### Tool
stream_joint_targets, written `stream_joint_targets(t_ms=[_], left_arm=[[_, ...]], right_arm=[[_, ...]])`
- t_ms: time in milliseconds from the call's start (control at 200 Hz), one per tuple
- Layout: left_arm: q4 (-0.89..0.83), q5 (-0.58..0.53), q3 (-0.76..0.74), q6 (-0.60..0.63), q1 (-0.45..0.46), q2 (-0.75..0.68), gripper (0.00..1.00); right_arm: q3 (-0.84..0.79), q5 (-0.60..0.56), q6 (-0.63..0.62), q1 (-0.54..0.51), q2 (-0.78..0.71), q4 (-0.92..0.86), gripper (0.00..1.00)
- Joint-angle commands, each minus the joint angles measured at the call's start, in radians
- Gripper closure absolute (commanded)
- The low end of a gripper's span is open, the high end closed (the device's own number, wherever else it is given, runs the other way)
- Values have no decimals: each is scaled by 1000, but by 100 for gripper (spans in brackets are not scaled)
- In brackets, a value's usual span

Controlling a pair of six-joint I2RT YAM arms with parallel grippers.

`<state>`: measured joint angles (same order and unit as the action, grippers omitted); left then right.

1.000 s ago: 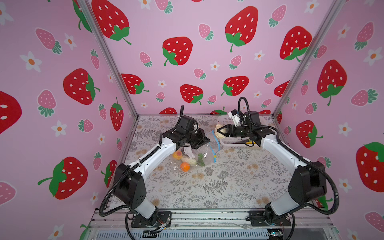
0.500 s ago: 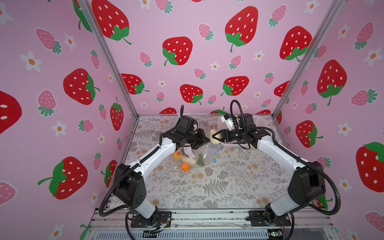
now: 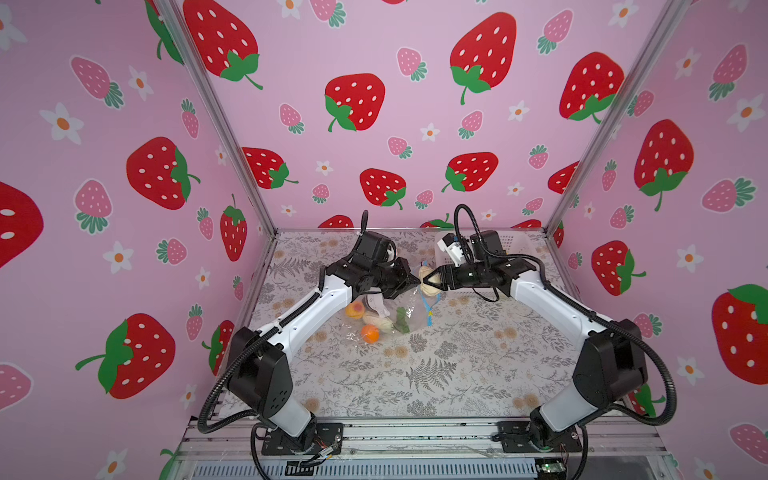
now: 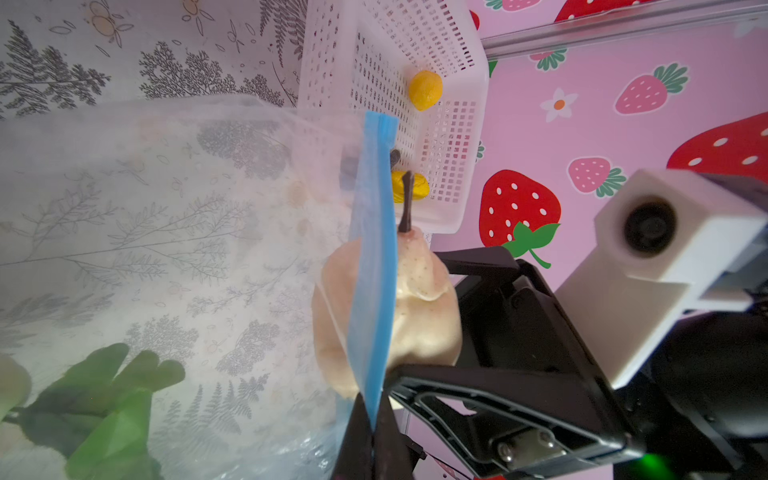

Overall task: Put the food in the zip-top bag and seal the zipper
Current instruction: 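Lift the pale pear with the right gripper and carry it toward the bag, then lower the pale pear into the bag mouth and open the right gripper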

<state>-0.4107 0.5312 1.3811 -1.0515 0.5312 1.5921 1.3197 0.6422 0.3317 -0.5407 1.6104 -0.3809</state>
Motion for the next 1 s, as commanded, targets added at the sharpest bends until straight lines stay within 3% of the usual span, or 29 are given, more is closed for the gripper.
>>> stream_joint_targets(t_ms=[0,995], left_arm=[[-6,-4,45,-4,6,-23,100],[-3,-5,48,-5,8,-19,100]], right_arm=[[30,-9,-36,-10,18,-36,41],[50,-16,-54,-16,43,-56,33]])
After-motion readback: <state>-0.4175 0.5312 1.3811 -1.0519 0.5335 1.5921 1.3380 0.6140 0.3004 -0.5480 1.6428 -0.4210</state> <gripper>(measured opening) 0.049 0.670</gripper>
